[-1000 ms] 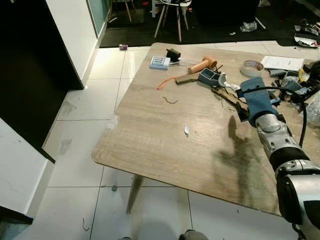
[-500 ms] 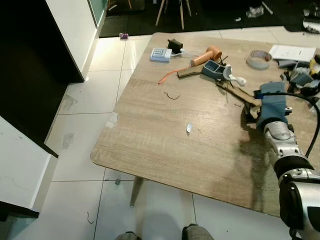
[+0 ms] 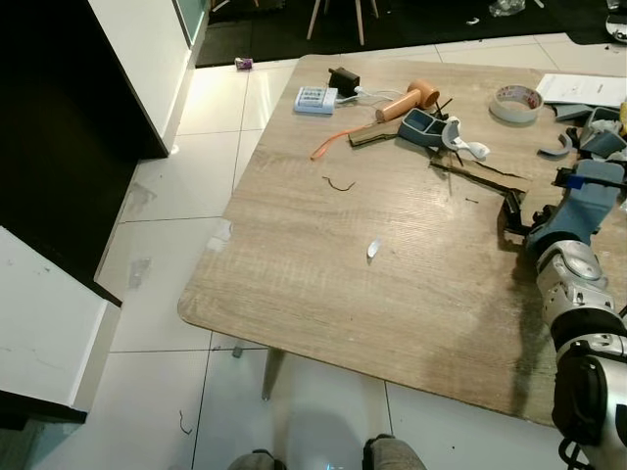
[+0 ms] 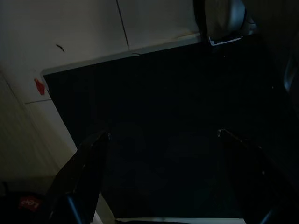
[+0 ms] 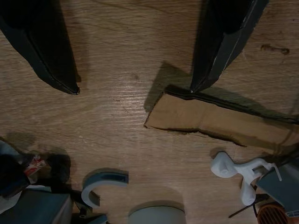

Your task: Picking trash to rubbish bin

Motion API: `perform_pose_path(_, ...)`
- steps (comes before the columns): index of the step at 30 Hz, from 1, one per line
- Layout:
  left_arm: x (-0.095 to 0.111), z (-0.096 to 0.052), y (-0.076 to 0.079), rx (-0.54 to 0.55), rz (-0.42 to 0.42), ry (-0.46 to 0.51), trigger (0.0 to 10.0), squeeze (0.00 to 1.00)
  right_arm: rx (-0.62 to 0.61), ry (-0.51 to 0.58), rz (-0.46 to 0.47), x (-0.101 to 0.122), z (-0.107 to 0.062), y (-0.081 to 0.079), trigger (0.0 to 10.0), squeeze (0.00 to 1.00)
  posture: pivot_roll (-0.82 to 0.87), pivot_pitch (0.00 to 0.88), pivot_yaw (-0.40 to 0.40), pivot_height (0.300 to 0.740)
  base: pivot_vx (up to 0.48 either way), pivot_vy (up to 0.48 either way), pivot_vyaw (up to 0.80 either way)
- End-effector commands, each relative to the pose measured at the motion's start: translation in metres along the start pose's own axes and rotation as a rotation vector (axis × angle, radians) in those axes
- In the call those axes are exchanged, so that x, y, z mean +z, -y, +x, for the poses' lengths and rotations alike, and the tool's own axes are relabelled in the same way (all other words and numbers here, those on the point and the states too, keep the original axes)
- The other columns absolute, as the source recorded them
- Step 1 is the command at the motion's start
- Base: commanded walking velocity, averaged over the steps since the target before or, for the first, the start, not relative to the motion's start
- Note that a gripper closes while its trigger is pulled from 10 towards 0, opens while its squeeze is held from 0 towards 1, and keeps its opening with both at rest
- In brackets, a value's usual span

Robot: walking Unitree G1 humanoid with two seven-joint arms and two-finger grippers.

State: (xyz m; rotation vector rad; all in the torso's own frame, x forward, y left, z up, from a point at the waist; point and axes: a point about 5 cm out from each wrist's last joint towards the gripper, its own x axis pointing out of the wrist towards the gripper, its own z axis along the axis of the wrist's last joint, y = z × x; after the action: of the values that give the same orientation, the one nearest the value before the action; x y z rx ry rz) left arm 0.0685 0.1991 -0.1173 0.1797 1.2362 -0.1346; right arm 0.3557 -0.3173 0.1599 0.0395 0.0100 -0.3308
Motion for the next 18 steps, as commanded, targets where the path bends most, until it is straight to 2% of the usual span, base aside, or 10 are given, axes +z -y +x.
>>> perform_pose_path(1,-0.012,-0.003,-0.009,0.014,0.017,-0.039,10.0,0.0,0.02,-0.117,0.002,-0.026,-0.007,-0.001,10.0,0.0,-0.01,0.19,0.121,0.74,0.0,0.0,0.0)
perform_pose_path(4,-0.01,-0.003,-0.007,0.012,0.019,-0.036,10.0,0.0,0.034,-0.113,0.033,-0.023,-0.006,-0.001,10.0,0.0,-0.01,0.189,0.118,0.74,0.0,0.0,0.0)
perform_pose_path(5,-0.01,-0.003,-0.007,0.01,0.02,-0.035,10.0,0.0,0.04,-0.104,0.067,-0.021,-0.005,-0.002,10.0,0.0,-0.01,0.189,0.118,0.74,0.0,0.0,0.0)
perform_pose_path(6,-0.009,-0.002,-0.005,0.007,0.021,-0.034,10.0,0.0,0.062,-0.076,0.15,-0.015,-0.003,-0.004,10.0,0.0,-0.02,0.189,0.116,0.74,0.0,0.0,0.0)
perform_pose_path(7,-0.009,-0.002,-0.005,0.007,0.021,-0.034,10.0,0.0,0.062,-0.076,0.15,-0.015,-0.003,-0.004,10.0,0.0,-0.02,0.189,0.116,0.74,0.0,0.0,0.0)
perform_pose_path(13,-0.008,-0.002,-0.003,-0.001,0.029,-0.031,10.0,0.0,0.173,0.043,0.385,0.011,0.005,-0.016,10.0,0.0,-0.02,0.192,0.118,0.74,0.0,0.0,0.0)
perform_pose_path(18,-0.008,-0.002,-0.003,-0.003,0.035,-0.032,10.0,0.0,0.171,0.058,0.432,0.018,0.007,-0.017,10.0,0.0,-0.02,0.196,0.121,0.74,0.0,0.0,0.0)
